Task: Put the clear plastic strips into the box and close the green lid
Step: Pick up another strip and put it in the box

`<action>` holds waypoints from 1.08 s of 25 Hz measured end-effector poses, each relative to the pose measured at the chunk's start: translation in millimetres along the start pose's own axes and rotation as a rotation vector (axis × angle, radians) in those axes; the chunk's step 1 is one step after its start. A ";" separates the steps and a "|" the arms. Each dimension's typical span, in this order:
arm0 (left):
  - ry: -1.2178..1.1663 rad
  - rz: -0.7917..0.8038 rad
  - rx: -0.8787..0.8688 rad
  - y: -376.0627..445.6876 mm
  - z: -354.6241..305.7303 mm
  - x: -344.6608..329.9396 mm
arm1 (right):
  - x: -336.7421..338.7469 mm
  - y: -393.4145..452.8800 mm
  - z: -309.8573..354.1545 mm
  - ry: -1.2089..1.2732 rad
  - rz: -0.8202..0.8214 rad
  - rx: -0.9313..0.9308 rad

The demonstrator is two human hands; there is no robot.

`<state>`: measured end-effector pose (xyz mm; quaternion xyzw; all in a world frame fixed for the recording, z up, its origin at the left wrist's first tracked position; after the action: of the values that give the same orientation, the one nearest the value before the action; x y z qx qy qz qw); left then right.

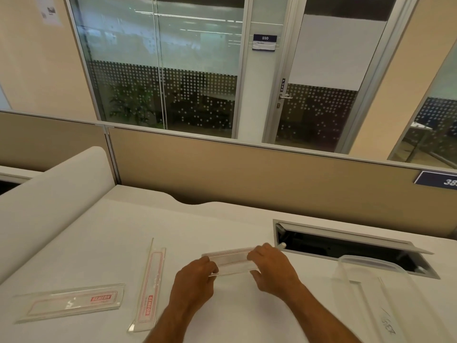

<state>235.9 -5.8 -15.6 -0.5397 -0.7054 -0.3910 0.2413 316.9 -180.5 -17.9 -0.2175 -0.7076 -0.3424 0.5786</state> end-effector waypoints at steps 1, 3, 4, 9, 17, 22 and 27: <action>0.012 -0.010 -0.039 -3.4 -6.0 2.6 | 8.1 -6.7 -5.7 0.029 -0.017 -0.009; 0.029 -0.046 -0.125 -11.3 -17.2 8.8 | 18.7 -20.3 -18.4 0.083 0.060 -0.050; 0.035 -0.052 -0.156 -14.6 -22.1 11.2 | 19.9 -26.2 -25.2 0.118 0.132 -0.080; 0.073 -0.073 -0.229 -31.1 -38.6 19.6 | 24.7 -57.7 -48.0 0.256 0.329 -0.257; -0.431 -0.120 0.113 -41.3 -29.4 26.2 | 52.4 -90.3 -39.8 0.369 0.216 -0.336; -0.803 -0.092 0.429 -44.9 -38.6 26.1 | 72.7 -100.7 -31.6 0.338 0.098 -0.286; -1.083 -0.009 0.695 -51.3 -47.6 17.4 | 87.7 -109.2 -25.0 0.211 -0.049 -0.223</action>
<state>178.0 -40.2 10.2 -0.5483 -0.8150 0.1870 0.0103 236.1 -280.0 43.9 -0.2257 -0.6055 -0.4539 0.6135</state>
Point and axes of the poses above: each hand's wrist, its own y-axis towards the middle knuckle, its own x-axis out of the back of the hand, z = x × y, the point moved 7 cm from there along y, towards the middle knuckle, and after that the axes turned 9 degrees about -y, right-handed, at the moved point
